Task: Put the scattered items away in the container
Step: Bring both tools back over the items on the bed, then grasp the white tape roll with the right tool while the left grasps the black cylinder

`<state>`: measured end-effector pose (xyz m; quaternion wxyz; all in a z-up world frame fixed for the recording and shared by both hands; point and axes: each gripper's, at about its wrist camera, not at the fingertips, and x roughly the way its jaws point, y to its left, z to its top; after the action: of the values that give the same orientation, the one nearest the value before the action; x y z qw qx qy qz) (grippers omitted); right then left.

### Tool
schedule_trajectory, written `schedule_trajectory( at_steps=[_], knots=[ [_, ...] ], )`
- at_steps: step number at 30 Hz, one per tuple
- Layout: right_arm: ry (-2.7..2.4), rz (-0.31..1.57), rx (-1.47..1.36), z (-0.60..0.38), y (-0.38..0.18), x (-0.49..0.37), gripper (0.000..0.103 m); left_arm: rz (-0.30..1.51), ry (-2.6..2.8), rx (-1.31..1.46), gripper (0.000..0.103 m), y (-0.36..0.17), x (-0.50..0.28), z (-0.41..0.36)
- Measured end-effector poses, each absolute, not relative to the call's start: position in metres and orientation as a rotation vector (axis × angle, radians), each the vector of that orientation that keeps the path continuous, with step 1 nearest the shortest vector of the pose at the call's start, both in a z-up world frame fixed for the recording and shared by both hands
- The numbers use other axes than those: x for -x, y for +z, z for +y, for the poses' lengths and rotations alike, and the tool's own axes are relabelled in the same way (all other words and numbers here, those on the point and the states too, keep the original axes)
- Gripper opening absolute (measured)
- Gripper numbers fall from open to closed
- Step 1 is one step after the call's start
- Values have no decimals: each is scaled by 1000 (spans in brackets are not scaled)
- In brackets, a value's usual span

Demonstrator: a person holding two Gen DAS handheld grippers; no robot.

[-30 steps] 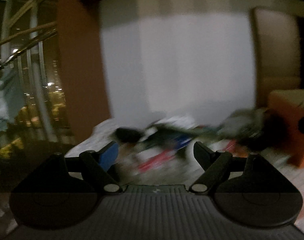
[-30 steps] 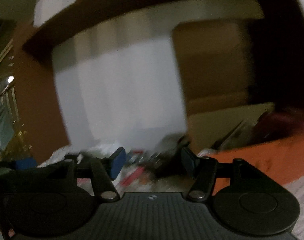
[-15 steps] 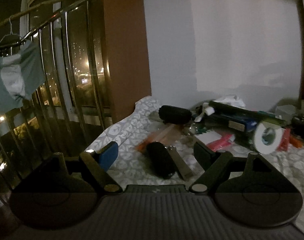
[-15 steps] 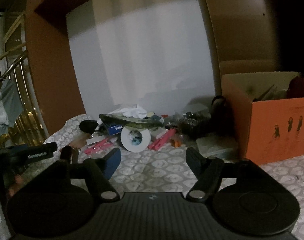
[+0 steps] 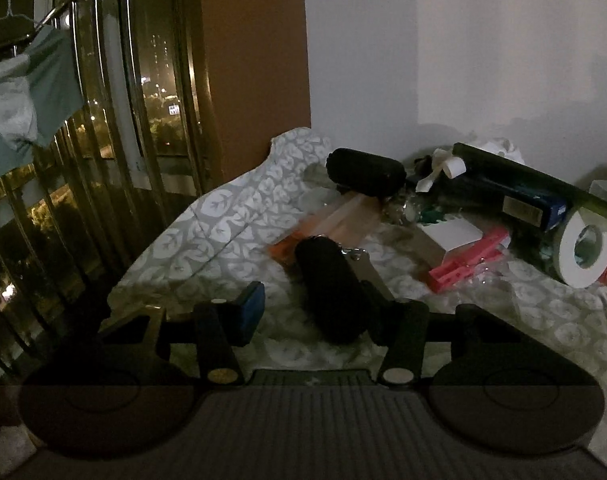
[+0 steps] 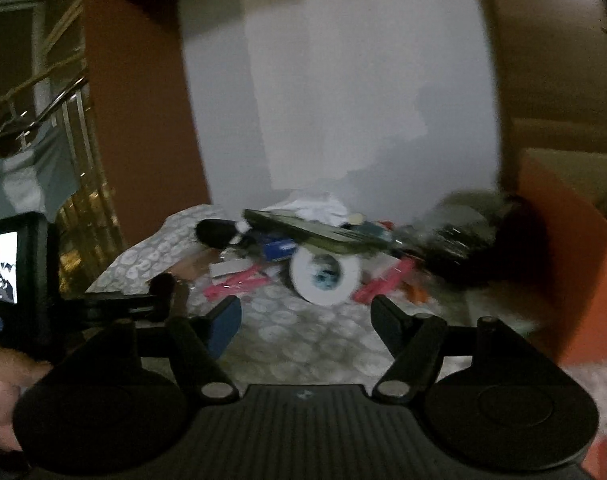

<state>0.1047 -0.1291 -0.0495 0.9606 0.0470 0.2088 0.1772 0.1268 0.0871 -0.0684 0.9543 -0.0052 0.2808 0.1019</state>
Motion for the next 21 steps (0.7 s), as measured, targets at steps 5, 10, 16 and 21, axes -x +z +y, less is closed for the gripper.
schedule_trajectory(
  at_steps=[5, 10, 16, 21],
  knots=[
    [359, 441, -77, -123, -54, -115, 71, 577, 200, -1, 50, -68, -131, 85],
    [321, 478, -69, -127, -63, -133, 71, 595, 191, 20, 51, -68, -134, 87],
    [288, 455, -25, -120, -65, -159, 71, 602, 186, 35, 50, -70, -136, 90],
    [274, 470, 72, -102, -69, -188, 71, 602, 185, 48, 51, -71, -136, 91]
  ],
)
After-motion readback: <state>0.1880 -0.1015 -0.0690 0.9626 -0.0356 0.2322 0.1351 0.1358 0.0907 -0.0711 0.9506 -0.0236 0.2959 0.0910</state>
